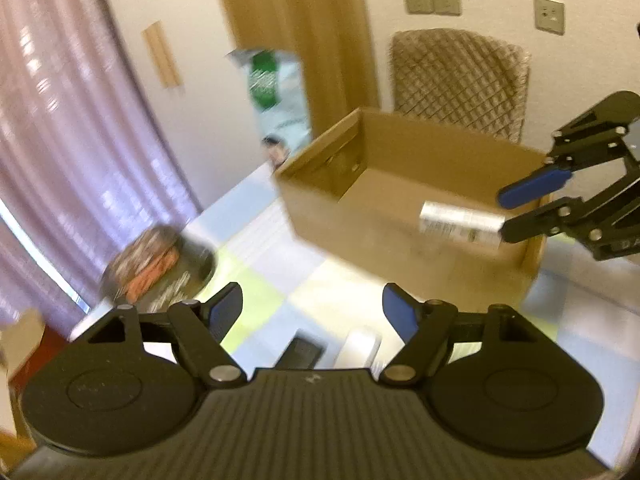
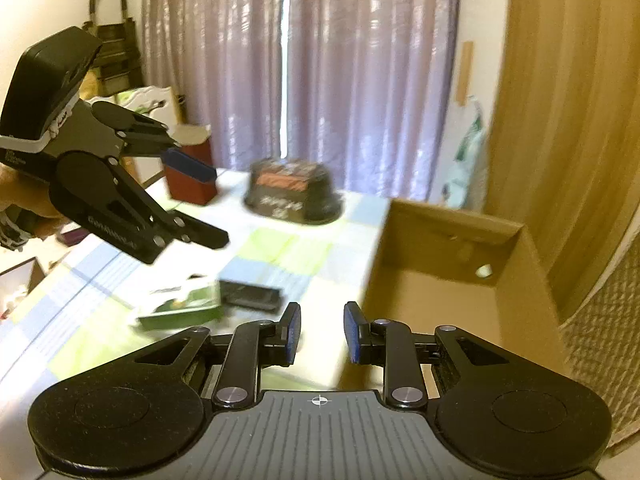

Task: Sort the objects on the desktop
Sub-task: 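Move both grippers back over the remaining items on the table, then grasp the clear plastic packaging with the metal rack using the left gripper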

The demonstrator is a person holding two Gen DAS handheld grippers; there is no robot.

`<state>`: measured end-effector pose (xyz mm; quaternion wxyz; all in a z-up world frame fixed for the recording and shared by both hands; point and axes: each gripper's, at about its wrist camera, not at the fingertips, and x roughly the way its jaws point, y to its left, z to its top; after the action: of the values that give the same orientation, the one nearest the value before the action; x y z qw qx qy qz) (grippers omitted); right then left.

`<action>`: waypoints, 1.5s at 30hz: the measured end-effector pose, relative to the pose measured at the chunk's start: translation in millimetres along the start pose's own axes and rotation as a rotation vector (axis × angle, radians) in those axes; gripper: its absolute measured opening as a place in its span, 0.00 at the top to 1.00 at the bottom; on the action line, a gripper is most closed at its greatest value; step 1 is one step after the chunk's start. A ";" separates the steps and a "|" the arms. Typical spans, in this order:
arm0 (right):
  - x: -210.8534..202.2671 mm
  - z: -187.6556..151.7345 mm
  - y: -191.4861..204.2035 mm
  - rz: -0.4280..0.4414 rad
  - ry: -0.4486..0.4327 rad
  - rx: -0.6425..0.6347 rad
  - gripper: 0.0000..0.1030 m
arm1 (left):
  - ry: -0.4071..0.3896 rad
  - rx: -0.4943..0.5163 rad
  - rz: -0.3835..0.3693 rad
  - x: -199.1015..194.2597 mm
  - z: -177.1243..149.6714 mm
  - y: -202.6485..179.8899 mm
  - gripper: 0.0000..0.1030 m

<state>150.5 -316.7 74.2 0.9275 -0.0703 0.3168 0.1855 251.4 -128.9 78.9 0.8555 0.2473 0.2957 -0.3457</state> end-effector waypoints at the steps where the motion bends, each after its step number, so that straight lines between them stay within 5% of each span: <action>1: -0.7 -4.0 7.1 0.004 -0.004 0.004 0.32 | 0.010 -0.016 0.008 -6.9 -11.1 2.7 0.28; 2: -1.3 -8.0 14.1 0.008 -0.007 0.007 0.16 | 0.017 -0.029 0.014 -11.9 -20.5 5.1 0.28; 8: 9.4 -31.2 47.5 0.046 0.056 -0.031 0.16 | 0.049 -0.099 0.032 -43.2 -80.4 2.9 0.24; 17: 31.2 -74.5 66.0 0.076 0.217 -0.073 0.16 | 0.095 -0.038 -0.072 -51.8 -138.8 -34.8 0.19; 26: 30.2 -100.4 71.5 0.069 0.295 -0.069 0.16 | 0.090 0.068 -0.167 -29.6 -142.2 -68.4 0.22; 38: 34.6 -120.2 58.6 0.070 0.347 -0.032 0.16 | 0.148 0.151 -0.237 18.3 -133.1 -80.9 0.50; 45: 37.0 -120.1 53.7 0.068 0.343 -0.028 0.16 | 0.135 0.196 -0.259 3.8 -132.1 -91.3 0.60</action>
<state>89.1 -285.9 -44.0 0.8519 -0.1032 0.4701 0.2065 142.0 -105.9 -36.5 0.7540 0.3119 0.3466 -0.4627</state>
